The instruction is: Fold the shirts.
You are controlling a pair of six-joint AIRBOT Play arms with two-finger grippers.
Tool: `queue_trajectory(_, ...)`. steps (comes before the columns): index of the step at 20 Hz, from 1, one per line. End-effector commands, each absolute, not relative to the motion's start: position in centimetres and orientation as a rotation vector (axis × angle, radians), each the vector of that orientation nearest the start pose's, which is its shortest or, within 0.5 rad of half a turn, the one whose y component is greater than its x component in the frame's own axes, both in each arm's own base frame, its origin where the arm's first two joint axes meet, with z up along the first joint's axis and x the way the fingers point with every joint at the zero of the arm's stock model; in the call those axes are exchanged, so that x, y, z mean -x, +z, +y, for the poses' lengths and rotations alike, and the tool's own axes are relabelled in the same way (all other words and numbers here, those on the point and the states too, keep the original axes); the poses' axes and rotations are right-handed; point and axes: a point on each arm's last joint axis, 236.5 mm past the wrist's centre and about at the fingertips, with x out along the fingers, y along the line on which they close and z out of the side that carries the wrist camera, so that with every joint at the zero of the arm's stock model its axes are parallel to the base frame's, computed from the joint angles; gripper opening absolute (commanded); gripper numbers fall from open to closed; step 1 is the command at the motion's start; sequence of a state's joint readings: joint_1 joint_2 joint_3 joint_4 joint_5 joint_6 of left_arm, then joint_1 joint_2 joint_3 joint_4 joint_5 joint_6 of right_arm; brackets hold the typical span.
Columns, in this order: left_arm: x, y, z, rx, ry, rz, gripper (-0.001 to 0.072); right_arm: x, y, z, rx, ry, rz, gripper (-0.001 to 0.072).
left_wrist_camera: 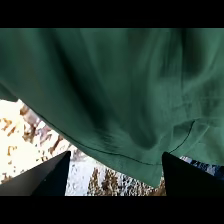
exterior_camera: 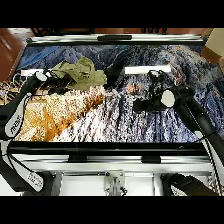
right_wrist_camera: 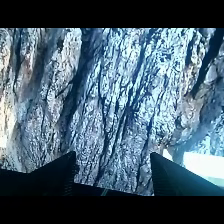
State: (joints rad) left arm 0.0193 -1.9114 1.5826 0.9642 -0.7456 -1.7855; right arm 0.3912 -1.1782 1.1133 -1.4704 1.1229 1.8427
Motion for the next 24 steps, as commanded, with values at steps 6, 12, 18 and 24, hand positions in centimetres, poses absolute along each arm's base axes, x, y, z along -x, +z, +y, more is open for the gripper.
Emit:
queue_trajectory(6, -62.0, -6.1, -8.5, 0.871, 0.026, 0.845, 0.0621, -34.1, 2.3, 16.4, -0.080, 0.231, 1.257, 0.0579)
queue_trajectory(12, -63.1, 3.9, -11.1, 0.725, -0.153, 0.670, 0.0054, -32.9, 3.9, 15.0, 0.019, 0.258, 1.243, 0.0579)
queue_trajectory(18, -50.6, 33.3, -20.1, 0.325, -0.547, 0.194, 0.0053, -31.0, 15.0, 10.0, 0.083, 0.192, 0.905, 0.0579)
queue_trajectory(24, -34.0, 40.3, -28.7, 0.208, -0.865, 0.192, 0.0053, -25.9, 25.6, 3.5, 0.016, 0.057, 0.537, 0.0580)
